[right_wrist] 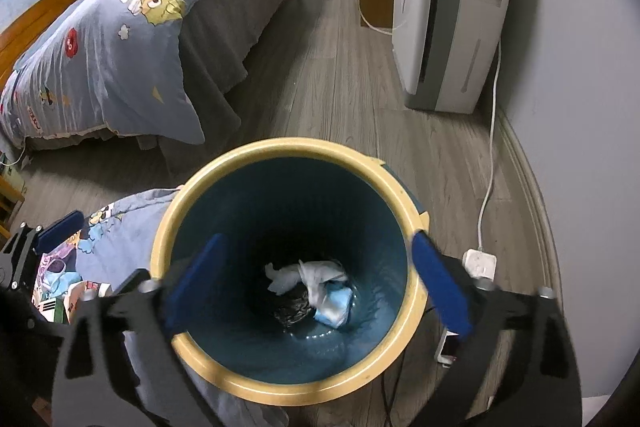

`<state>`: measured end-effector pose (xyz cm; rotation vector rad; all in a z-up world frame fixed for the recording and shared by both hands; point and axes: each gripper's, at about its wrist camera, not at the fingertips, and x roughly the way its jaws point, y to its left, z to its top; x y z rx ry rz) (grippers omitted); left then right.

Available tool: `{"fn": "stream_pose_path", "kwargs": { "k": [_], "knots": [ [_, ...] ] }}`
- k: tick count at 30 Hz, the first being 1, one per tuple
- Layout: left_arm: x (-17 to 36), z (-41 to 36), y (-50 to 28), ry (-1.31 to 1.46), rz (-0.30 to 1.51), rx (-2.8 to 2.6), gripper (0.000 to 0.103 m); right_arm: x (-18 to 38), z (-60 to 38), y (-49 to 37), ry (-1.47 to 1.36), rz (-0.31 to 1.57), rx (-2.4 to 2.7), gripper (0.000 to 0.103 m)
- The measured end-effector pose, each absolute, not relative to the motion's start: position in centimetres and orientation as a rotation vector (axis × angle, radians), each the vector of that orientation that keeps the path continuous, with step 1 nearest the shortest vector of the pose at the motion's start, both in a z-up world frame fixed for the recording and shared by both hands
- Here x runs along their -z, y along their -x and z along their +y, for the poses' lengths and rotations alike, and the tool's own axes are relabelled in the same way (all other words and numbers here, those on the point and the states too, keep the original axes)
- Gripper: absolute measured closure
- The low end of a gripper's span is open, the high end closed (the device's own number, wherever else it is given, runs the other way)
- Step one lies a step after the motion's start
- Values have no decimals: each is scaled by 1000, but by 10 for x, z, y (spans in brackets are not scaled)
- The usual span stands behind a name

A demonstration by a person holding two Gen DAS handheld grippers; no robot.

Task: Collect trash
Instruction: 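Return both tools to the cushion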

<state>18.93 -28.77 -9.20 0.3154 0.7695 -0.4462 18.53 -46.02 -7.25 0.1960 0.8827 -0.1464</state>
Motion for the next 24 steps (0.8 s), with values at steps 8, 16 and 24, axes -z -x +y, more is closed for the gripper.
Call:
{"fn": "stream_pose_path", "kwargs": {
  "k": [8, 16, 24],
  "knots": [
    [75, -243, -173, -274, 762, 393, 7, 57, -447, -184, -187, 871, 155, 6],
    [38, -170, -142, -234, 735, 330, 6, 33, -406, -180, -96, 850, 115, 6],
    [1, -87, -105, -211, 706, 207, 5, 12, -351, -166, -64, 845, 15, 6]
  ]
}}
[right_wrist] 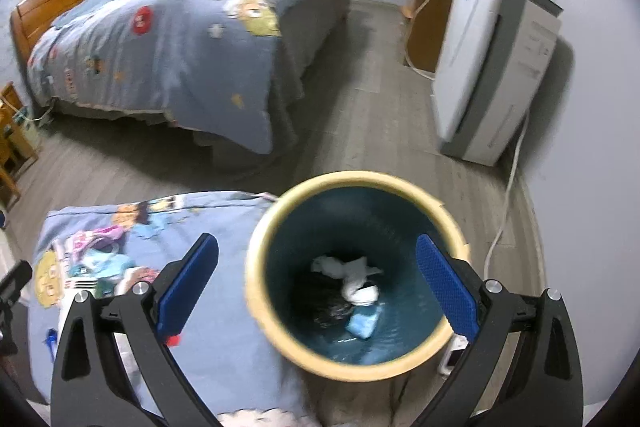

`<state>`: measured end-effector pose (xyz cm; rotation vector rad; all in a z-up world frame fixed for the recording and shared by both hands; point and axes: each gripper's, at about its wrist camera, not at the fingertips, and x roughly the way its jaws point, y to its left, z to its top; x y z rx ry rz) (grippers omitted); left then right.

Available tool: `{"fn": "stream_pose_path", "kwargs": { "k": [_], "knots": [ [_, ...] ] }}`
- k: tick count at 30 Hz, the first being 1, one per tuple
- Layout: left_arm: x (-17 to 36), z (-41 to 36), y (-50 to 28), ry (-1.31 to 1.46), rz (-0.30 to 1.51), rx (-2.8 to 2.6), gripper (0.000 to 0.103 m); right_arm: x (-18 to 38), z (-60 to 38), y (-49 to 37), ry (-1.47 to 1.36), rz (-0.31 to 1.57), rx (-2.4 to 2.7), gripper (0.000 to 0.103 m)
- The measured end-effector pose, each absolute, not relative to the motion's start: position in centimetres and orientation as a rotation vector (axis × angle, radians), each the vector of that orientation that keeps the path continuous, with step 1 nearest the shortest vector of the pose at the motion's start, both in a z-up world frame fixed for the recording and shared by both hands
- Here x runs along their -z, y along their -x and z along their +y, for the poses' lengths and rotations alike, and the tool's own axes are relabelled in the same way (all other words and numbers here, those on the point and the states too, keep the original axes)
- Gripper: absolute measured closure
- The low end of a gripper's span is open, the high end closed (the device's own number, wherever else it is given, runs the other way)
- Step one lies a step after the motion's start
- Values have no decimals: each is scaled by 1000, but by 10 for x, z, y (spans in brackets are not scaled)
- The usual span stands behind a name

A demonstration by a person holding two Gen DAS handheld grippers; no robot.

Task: Collect trash
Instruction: 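Return both tools to the cushion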

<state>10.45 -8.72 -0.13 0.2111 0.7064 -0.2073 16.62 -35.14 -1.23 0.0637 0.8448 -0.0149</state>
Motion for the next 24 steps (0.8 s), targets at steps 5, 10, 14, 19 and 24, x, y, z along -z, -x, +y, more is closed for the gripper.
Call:
{"fn": "stream_pose_path", "kwargs": {
  "k": [5, 10, 14, 19, 24],
  "knots": [
    [-7, -43, -64, -144, 707, 158, 5, 1, -322, -148, -200, 865, -41, 6],
    [0, -16, -28, -186, 727, 90, 5, -1, -280, -119, -182, 868, -80, 6],
    [3, 10, -7, -178, 734, 53, 5, 3, -246, -103, -140, 890, -113, 6],
    [2, 45, 14, -130, 736, -3, 5, 12, -202, -81, -98, 889, -153, 6],
    [-3, 73, 28, -124, 716, -58, 5, 28, -158, -61, -19, 853, -167, 6]
  ]
}}
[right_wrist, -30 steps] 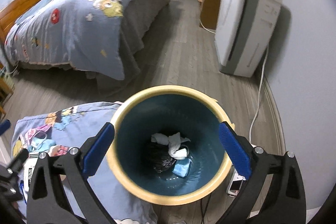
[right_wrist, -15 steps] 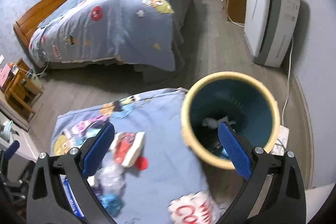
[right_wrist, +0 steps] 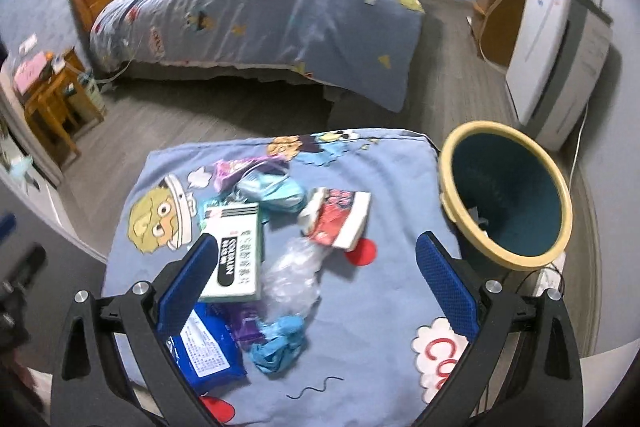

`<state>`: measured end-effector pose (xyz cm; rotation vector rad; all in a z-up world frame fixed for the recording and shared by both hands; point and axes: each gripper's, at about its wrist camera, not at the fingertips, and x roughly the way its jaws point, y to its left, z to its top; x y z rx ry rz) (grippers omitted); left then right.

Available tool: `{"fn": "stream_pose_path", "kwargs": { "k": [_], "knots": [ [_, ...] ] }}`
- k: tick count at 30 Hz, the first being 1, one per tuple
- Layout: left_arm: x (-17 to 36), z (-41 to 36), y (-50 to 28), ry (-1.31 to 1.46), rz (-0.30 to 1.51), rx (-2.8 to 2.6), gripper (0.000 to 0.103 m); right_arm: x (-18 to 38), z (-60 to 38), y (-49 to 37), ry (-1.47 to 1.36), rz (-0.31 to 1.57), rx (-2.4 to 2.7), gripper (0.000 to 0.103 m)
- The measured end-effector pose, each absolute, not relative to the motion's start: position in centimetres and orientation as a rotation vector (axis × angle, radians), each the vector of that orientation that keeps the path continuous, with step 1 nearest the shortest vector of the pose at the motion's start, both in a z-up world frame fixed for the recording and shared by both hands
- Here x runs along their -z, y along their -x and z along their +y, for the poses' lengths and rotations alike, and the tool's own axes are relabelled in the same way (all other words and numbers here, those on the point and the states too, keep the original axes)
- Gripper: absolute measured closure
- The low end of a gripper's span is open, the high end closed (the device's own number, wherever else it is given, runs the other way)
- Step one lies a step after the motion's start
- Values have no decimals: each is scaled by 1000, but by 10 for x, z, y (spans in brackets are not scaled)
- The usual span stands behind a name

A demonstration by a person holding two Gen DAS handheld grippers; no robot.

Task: Collect trash
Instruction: 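Return both tools to the cushion, then grasp the blue snack wrapper with the right tool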

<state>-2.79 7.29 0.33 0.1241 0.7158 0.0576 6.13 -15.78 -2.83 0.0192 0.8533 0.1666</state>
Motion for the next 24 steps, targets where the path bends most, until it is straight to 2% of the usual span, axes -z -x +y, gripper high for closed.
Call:
{"fn": "stream_pose_path", "kwargs": {
  "k": [16, 20, 22, 24],
  "knots": [
    [14, 136, 21, 22, 790, -97, 5, 93, -52, -40, 133, 950, -295, 6],
    [16, 148, 16, 76, 794, -102, 5, 103, -30, -39, 190, 961, -353, 24],
    [16, 151, 14, 94, 795, -100, 5, 108, -23, -39, 203, 972, -375, 29],
    [17, 152, 13, 98, 797, -99, 5, 112, -18, -40, 214, 986, -387, 41]
  ]
}}
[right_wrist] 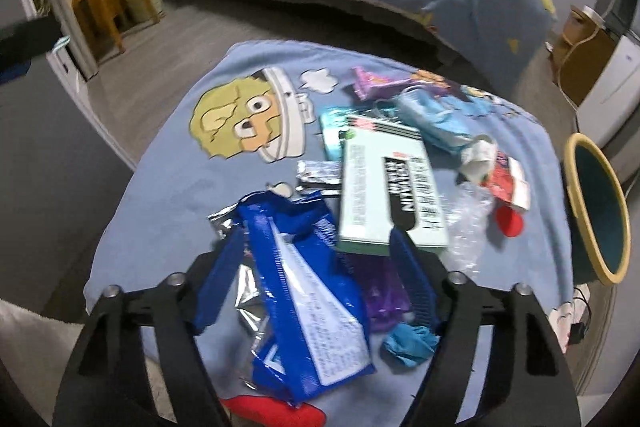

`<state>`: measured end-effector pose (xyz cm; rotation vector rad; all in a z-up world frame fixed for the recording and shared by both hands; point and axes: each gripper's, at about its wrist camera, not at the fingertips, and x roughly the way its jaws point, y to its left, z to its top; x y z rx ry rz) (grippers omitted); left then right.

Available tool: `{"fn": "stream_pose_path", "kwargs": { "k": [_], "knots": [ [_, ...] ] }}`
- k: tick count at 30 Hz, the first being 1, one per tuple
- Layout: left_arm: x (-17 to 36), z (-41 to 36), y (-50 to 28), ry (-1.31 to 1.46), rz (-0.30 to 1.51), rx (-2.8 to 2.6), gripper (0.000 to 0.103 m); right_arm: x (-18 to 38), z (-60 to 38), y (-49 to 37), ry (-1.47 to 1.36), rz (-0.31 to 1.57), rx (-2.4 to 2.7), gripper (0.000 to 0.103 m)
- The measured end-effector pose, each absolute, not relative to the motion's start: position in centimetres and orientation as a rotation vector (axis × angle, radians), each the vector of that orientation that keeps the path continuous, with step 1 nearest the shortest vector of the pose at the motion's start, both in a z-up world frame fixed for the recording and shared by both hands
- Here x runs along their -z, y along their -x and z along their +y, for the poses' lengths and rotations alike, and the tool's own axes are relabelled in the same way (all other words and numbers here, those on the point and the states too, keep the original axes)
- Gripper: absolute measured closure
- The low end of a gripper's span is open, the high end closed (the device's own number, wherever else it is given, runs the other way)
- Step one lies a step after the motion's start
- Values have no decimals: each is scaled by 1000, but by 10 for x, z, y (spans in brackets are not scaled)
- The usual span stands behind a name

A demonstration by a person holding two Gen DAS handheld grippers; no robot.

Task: Collect trash
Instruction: 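Grasp the blue snack wrapper with the right tool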

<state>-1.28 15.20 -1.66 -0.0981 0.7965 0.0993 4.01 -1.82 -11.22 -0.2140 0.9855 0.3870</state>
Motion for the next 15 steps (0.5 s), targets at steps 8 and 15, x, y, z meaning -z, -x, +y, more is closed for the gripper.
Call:
{"fn": "stream_pose_path", "kwargs": {
  "k": [8, 15],
  "knots": [
    [18, 153, 8, 106, 802, -93, 5, 131, 4, -38, 245, 1047, -460, 56],
    [21, 155, 4, 132, 812, -101, 5, 143, 7, -38, 287, 1062, -461, 60]
  ]
}}
